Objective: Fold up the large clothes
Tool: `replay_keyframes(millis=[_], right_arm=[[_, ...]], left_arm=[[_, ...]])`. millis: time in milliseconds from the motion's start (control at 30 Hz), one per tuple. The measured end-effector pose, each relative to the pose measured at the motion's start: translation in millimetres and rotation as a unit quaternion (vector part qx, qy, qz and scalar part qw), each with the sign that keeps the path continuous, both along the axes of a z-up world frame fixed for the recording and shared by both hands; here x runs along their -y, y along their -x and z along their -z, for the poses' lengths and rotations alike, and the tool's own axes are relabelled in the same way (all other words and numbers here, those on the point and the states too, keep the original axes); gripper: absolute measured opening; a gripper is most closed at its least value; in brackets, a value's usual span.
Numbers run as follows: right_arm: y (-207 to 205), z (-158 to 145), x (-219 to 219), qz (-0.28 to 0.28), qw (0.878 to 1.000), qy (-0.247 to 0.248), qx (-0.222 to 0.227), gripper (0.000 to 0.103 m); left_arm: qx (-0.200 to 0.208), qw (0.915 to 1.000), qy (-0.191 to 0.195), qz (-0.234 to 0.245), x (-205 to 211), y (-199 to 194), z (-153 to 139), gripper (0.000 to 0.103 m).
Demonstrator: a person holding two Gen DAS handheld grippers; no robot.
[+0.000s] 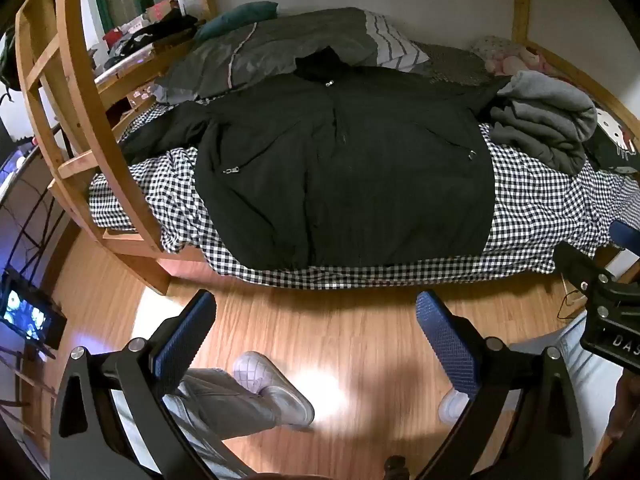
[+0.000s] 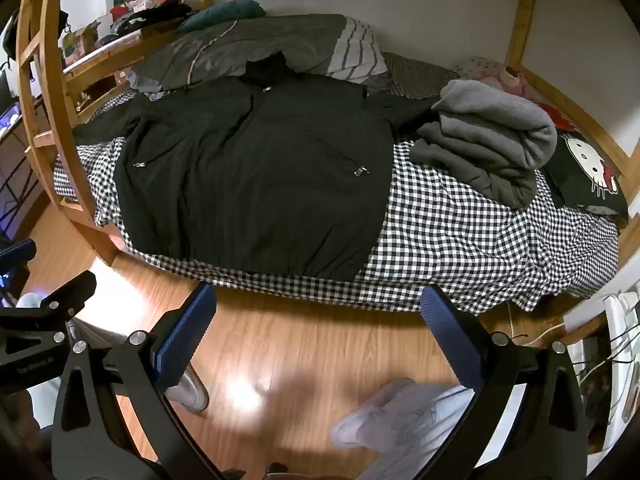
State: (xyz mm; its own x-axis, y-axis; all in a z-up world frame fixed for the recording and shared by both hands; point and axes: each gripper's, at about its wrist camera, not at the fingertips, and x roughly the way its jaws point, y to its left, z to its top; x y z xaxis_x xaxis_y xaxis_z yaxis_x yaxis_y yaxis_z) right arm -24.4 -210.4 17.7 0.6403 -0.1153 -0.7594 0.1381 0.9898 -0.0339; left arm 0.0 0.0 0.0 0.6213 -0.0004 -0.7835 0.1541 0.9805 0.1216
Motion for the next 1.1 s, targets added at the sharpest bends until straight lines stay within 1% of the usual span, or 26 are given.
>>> replay_keyframes(millis=[67, 367, 667, 733, 1100], right_arm=[[0.5, -0.3, 1.2, 0.000, 1.000, 0.000, 0.004, 0.100], [-0.4, 1.4, -1.0, 0.000, 1.000, 0.000, -0.002, 0.100], [-0.9, 1.6, -1.1, -0.001, 1.000, 0.000, -0.002, 0.100], [-1.0, 1.7, -1.2, -0.002, 1.000, 0.000, -0.002, 0.100], [-0.6, 1.9, -2.2, -0.003, 1.000, -0.002, -0.003, 0.100]], left_arm=[[0.005, 1.0000, 0.002, -0.001, -0.5, 0.7, -0.4, 0.098], [-0.006, 1.0000, -0.002, -0.002, 4.6, 0.7, 5.9, 0.098], [-0.006, 1.0000, -0.003, -0.004, 13.6, -2.8, 13.0, 0.098], [-0.006, 1.0000, 0.000, 0.002, 0.0, 0.6, 3.5, 0.098], [-0.007, 1.0000, 0.000, 0.002, 0.7, 1.2, 3.4, 0.098]])
